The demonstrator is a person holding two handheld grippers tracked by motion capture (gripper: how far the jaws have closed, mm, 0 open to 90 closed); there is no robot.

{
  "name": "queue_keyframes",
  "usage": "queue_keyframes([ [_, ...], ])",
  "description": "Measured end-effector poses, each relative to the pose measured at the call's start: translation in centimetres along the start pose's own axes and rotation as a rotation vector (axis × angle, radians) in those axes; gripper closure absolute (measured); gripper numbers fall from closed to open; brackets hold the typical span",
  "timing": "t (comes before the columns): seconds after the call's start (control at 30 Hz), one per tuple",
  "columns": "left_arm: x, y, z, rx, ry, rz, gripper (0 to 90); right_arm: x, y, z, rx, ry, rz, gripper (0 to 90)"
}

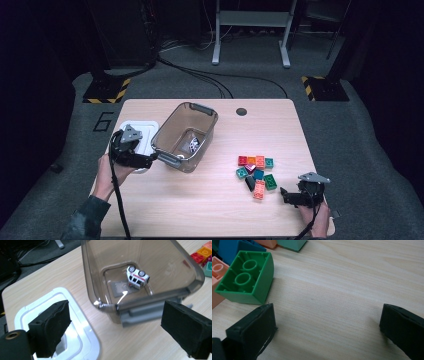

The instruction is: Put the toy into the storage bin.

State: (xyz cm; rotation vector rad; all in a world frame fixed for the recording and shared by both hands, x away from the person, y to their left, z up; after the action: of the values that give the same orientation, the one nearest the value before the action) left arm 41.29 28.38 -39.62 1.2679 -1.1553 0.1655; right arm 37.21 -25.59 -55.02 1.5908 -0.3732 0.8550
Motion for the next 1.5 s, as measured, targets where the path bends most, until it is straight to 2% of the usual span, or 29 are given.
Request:
queue_keyframes([
  [0.07,-0.5,0.2,0.0,0.008,0.005,0.006,6.0,0.0,0.0,0.0,0.000,0.000,0.000,0.0],
  [0.27,-3.5,0.5,0.3,0.059,0.015,0.005,1.5,0.0,0.0,0.0,-0.002,-0.001,0.000,0.0],
  [0.4,-5.9,0.2,0.7,0.077,0.055,0.016,0.0,0.0,0.0,0.0,-0.002,0.000,-0.001,0.0],
  [0.57,-8.6,-1.1,1.2,0.084,0.081,-0.015,0.0,0.0,0.0,0.0,-0.002,0.000,0.000,0.0],
  [0.6,-9.8,-1.8,1.5,0.081,0.105,-0.027,0.0,0.0,0.0,0.0,-0.002,0.000,0.000,0.0],
  [0.63,-9.8,-1.8,1.5,0.081,0.105,-0.027,0.0,0.0,0.0,0.0,-0.002,0.000,0.000,0.0],
  [0.7,-11.0,-2.7,1.8,0.084,0.115,-0.044,0.0,0.0,0.0,0.0,-0.002,0.000,-0.001,0.0],
  [0.83,-12.8,-4.3,2.2,0.090,0.109,-0.066,0.2,0.0,0.0,0.0,-0.001,-0.003,0.001,0.0],
  [1.0,-14.0,-6.0,2.8,0.053,0.122,-0.097,0.0,0.1,-0.1,-0.2,-0.008,-0.016,0.003,0.0],
  [1.07,-14.2,-6.3,2.9,0.049,0.126,-0.094,0.1,0.1,-0.1,-0.1,-0.010,-0.011,0.000,0.0],
  [1.1,-14.2,-6.3,2.9,0.049,0.126,-0.094,0.0,0.1,-0.1,-0.1,-0.010,-0.011,0.000,0.0],
  [1.13,-14.4,-6.5,3.1,0.031,0.151,-0.071,0.3,0.2,-0.1,-0.1,-0.007,-0.007,-0.005,0.0],
  [1.3,-14.4,-6.5,3.1,0.034,0.148,-0.070,0.4,0.2,-0.1,-0.1,-0.002,0.000,-0.007,0.0],
  [1.37,-14.5,-6.6,2.9,0.010,0.159,-0.079,0.3,0.2,-0.1,-0.1,-0.003,-0.002,-0.007,0.0],
  [1.4,-14.5,-6.7,2.9,-0.003,0.180,-0.075,0.3,0.2,-0.1,0.0,-0.003,0.000,-0.007,0.0],
  [1.5,-14.5,-6.7,2.7,-0.013,0.180,-0.076,0.0,0.2,-0.1,0.0,-0.007,-0.004,-0.005,0.0],
])
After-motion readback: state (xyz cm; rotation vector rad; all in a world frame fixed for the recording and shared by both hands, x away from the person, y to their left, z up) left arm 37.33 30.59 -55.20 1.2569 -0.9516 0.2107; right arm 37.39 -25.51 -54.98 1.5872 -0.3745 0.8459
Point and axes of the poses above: each handheld gripper's, and its own axes: y roughly backward along the jaws, x roughly out of its top, z roughly to its right, the point moved 3 cm from there along -y, roughly forward along the jaws, and after that the axes turned 1 degree about -z, right-handed, at the moved point
